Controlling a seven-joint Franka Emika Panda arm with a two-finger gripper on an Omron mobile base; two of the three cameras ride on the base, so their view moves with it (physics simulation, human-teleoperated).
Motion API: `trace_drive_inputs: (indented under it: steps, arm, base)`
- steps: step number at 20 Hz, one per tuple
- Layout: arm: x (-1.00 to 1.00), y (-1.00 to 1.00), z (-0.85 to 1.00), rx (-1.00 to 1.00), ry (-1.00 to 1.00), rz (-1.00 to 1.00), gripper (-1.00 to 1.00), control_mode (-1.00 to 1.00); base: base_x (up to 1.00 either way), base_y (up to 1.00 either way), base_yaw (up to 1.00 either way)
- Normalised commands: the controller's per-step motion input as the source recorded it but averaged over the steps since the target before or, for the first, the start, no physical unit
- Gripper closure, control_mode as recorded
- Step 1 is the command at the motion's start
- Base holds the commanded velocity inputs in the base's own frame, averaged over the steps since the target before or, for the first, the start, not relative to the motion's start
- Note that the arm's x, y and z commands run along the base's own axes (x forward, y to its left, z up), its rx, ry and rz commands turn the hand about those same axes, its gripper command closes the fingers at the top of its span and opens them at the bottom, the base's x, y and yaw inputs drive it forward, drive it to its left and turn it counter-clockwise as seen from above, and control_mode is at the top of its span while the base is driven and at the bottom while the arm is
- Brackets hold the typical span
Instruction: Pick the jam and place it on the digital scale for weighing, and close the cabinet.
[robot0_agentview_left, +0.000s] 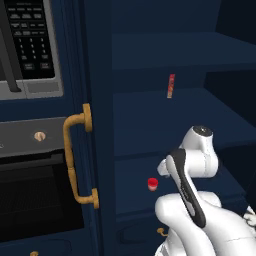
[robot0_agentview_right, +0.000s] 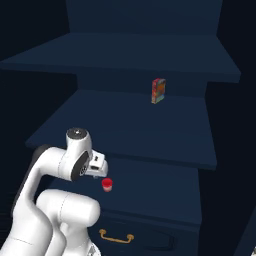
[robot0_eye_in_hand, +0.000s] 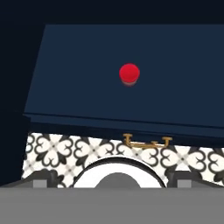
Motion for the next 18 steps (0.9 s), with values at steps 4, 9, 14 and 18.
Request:
trace_drive_inputs:
  steps: [4, 9, 14, 18]
  arm:
    - [0.19, 0.00, -0.72, 0.00, -0.02, 0.00, -1.00, -1.00]
    - [0.05, 0.00, -0.77, 0.00, -0.27, 0.00, -1.00, -1.00]
    - [0.26, -0.19, -0.57, 0.00, 0.07, 0.03, -1.00, -1.00]
    - [0.01, -0.64, -0.53, 0.05, 0.10, 0.16, -1.00, -1.00]
  base:
    - [0.00, 0.00, 0.00]
    - [0.00, 0.00, 0.00]
    - [0.00, 0.00, 0.00]
    - [0.00, 0.00, 0.00]
